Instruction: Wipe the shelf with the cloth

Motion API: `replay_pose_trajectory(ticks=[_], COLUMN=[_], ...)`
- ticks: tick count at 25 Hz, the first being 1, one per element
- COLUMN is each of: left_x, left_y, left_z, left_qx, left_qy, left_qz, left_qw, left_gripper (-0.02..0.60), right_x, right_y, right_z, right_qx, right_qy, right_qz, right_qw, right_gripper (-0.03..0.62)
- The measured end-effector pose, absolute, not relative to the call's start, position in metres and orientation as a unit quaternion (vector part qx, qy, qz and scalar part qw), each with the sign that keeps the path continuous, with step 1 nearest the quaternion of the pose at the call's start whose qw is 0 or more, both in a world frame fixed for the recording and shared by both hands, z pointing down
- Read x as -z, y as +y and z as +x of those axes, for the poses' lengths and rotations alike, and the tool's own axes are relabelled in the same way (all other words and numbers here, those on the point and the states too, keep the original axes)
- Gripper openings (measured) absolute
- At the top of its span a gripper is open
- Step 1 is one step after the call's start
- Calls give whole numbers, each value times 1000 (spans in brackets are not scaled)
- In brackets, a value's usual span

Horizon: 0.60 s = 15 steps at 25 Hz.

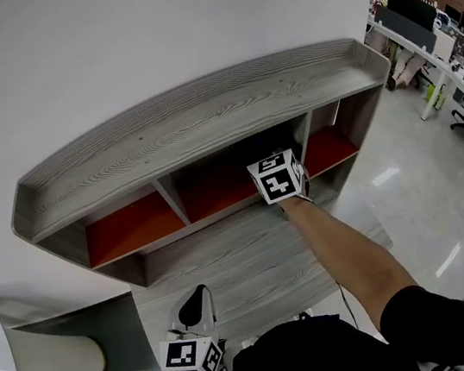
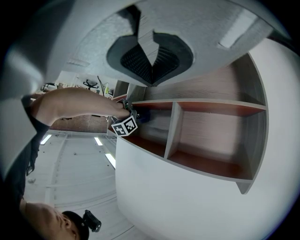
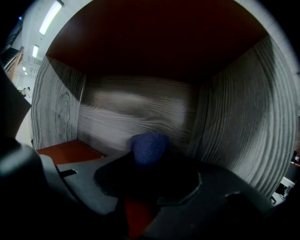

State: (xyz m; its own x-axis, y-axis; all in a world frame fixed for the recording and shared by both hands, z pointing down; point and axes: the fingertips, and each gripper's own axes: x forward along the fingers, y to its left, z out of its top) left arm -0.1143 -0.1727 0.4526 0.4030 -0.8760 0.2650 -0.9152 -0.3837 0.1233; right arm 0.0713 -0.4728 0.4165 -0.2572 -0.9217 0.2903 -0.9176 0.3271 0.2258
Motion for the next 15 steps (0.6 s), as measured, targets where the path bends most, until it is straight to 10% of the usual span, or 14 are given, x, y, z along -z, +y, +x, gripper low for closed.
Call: replay_pose_trajectory(ticks=[15], left_x=[-455], left_y=[-168], left_z=[-127], left_qx=[-76], left_qy=[-551], left_qz=[821], left_qw=[128], left_gripper=[10], right_x=[-418], right_y=[-481], right_z=[85], right_qx=[-56], right_qy=[-781], right_qz=[609], right_qw=[128], right_gripper=[158])
